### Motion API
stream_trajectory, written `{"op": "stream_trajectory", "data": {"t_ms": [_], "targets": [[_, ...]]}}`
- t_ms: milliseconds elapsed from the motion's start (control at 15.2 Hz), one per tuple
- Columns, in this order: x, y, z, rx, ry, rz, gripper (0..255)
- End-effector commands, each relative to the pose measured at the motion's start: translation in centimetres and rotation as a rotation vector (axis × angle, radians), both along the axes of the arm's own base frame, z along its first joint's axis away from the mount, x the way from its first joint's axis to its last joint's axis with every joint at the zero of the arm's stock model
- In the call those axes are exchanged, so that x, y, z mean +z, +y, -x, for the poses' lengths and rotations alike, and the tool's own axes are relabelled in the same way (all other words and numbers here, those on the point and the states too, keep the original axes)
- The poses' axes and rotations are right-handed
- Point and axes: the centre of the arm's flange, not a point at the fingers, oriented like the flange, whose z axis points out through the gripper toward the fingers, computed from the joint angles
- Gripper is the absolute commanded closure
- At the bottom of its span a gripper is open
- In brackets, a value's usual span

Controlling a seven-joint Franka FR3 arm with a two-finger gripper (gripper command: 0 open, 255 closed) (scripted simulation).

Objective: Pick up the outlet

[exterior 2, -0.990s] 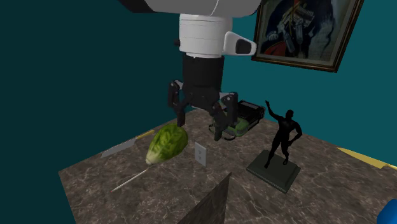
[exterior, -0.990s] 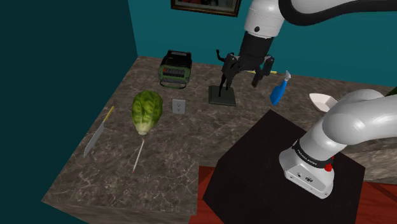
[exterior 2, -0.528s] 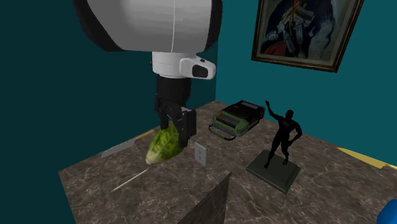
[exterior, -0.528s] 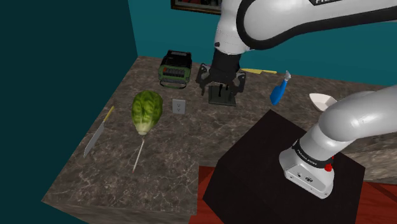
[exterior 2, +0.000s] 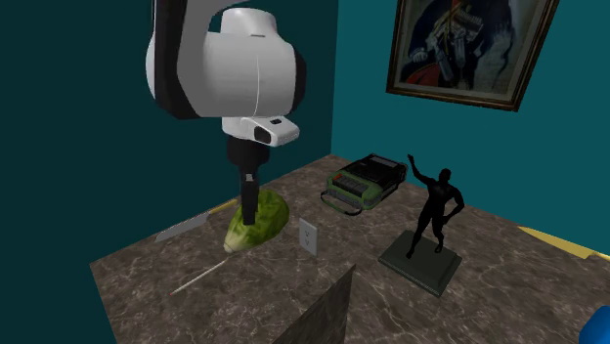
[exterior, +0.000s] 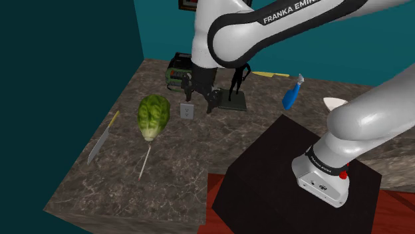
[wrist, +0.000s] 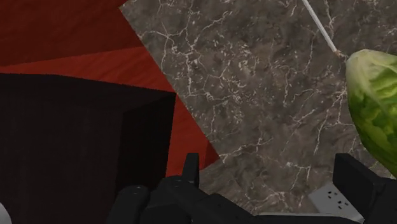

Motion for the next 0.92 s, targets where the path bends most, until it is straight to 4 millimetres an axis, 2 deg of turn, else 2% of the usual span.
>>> {"op": "stream_trajectory", "data": {"t_ms": [0,396,858], "targets": [[-1.3,1.0,-2.1,-0.122,0.003,-0.008,0],[-5.4,1.2,-8.5,-0.452,0.020,-0.016,0],[-10.4,-1.1,-15.5,-0.837,0.041,-0.026,0]]}}
